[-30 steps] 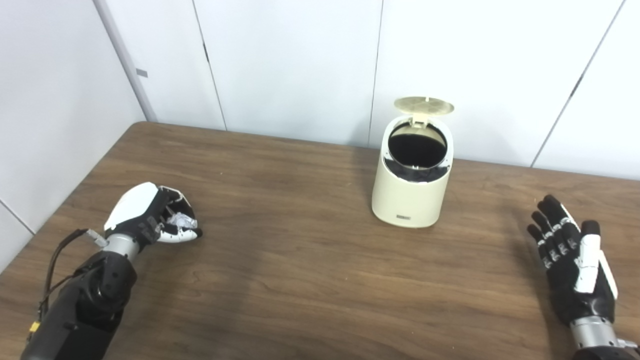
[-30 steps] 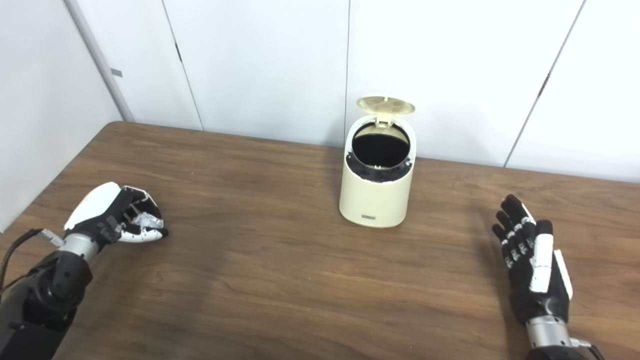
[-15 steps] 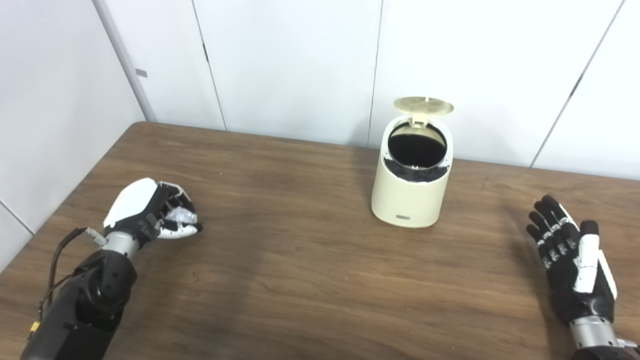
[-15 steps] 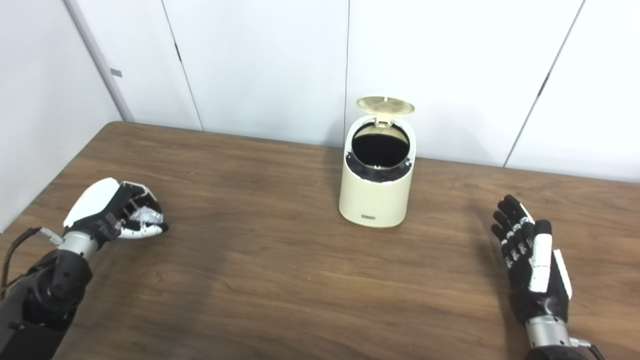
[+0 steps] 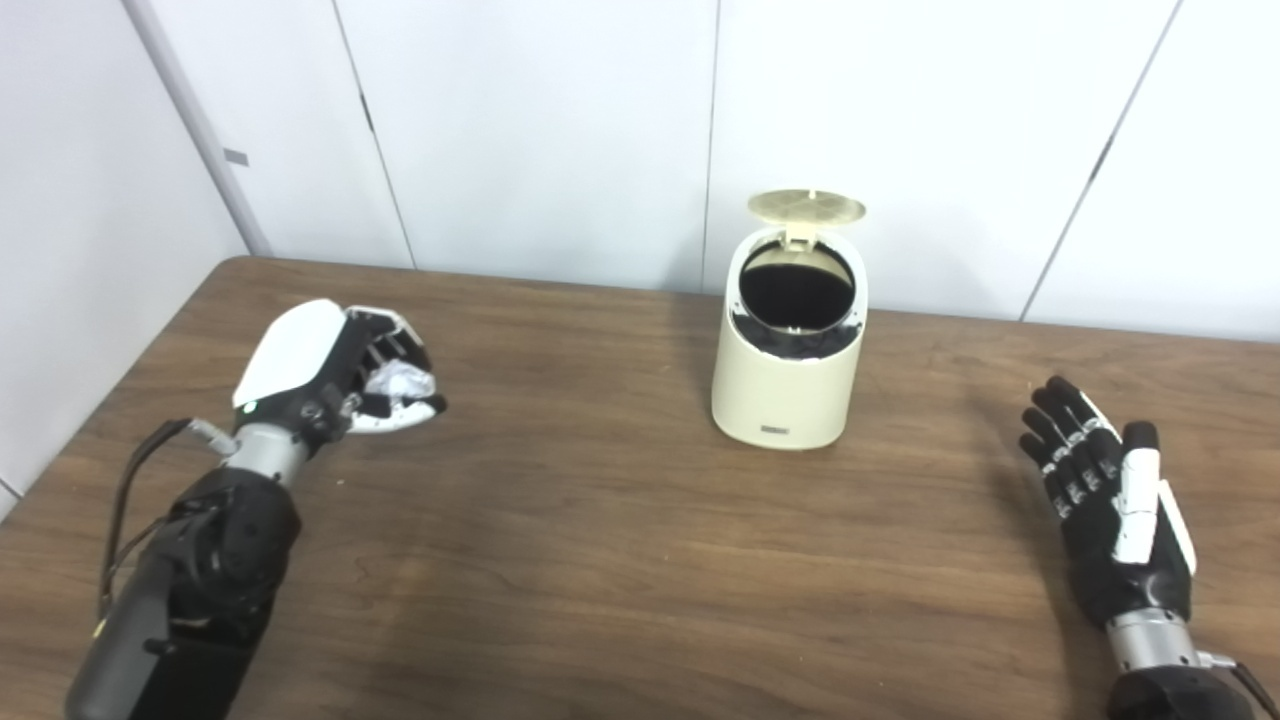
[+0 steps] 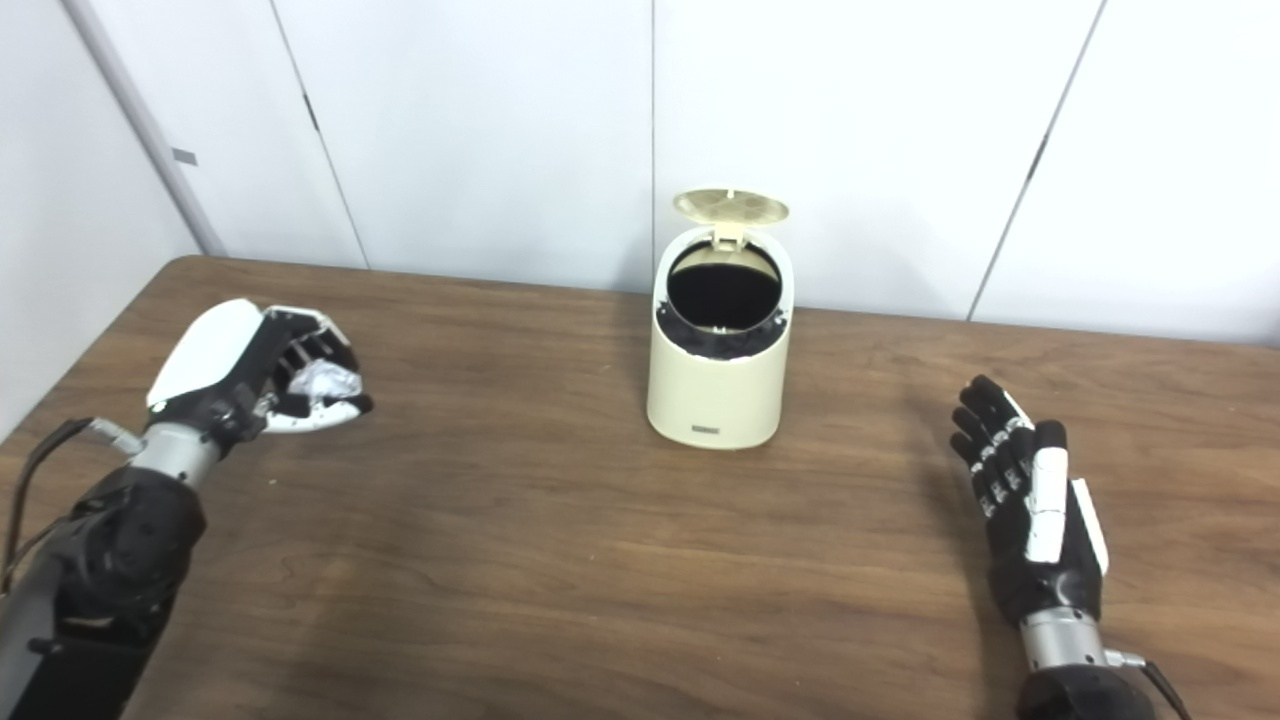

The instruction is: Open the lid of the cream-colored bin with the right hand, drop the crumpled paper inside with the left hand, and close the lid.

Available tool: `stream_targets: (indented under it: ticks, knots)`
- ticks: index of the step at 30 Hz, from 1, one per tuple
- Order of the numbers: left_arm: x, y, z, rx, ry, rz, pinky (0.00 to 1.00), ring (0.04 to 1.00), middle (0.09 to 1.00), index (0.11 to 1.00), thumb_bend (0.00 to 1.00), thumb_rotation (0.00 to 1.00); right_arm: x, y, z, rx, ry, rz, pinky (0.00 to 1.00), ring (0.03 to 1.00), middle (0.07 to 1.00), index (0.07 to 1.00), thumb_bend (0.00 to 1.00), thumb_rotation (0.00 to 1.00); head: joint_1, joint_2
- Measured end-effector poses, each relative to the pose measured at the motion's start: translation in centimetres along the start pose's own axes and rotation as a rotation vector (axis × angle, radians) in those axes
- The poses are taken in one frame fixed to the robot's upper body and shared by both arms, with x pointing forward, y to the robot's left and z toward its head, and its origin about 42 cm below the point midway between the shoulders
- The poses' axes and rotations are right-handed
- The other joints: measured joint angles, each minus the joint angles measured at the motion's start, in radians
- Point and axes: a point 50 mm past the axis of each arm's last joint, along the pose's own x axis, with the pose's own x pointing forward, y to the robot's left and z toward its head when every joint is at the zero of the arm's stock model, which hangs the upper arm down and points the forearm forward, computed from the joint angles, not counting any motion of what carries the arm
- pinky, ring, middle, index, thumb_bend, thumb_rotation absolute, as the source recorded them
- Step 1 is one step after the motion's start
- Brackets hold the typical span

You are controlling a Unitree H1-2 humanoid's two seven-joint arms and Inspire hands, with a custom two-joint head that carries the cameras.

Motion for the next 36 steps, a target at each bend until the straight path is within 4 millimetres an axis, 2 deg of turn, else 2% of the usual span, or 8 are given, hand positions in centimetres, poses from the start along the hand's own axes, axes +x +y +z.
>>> stream_targets:
  ticks: [4,14,19,26,32,36]
  knots:
    - [0.8,-0.5,1.9,-0.015,-0.013,-0.005,0.38,0.449,0.505,0.471,0.48,0.00,0.0,0.1,0.0,-0.006,-0.001,0.000,0.94,0.923,0.913,0.856,0.54,1.00,-0.028,-0.008]
    - [2.7,-0.4,4.9,-0.026,-0.083,-0.008,0.35,0.434,0.484,0.471,0.48,0.00,0.1,0.5,-0.1,-0.001,-0.006,-0.019,0.96,0.934,0.922,0.866,0.57,1.00,-0.080,-0.021]
    - [3.5,-0.3,6.5,-0.024,-0.109,-0.010,0.40,0.440,0.505,0.475,0.48,0.00,0.2,0.8,0.0,0.005,-0.024,-0.023,0.95,0.931,0.915,0.859,0.58,1.00,-0.091,-0.031]
    - [4.8,0.6,8.5,-0.033,-0.189,0.000,0.35,0.421,0.489,0.473,0.48,0.00,0.2,1.2,0.0,0.013,-0.042,-0.024,0.93,0.924,0.911,0.851,0.57,1.00,-0.101,-0.046]
    - [5.6,0.4,10.2,-0.059,-0.253,-0.001,0.36,0.410,0.490,0.479,0.48,0.00,0.3,1.6,-0.1,0.019,-0.045,-0.022,0.97,0.934,0.920,0.859,0.55,1.00,-0.109,-0.058]
    - [5.9,0.0,11.7,-0.081,-0.283,0.001,0.32,0.389,0.495,0.492,0.47,0.00,0.3,1.7,-0.1,0.020,-0.046,-0.022,0.97,0.933,0.918,0.859,0.55,1.00,-0.114,-0.063]
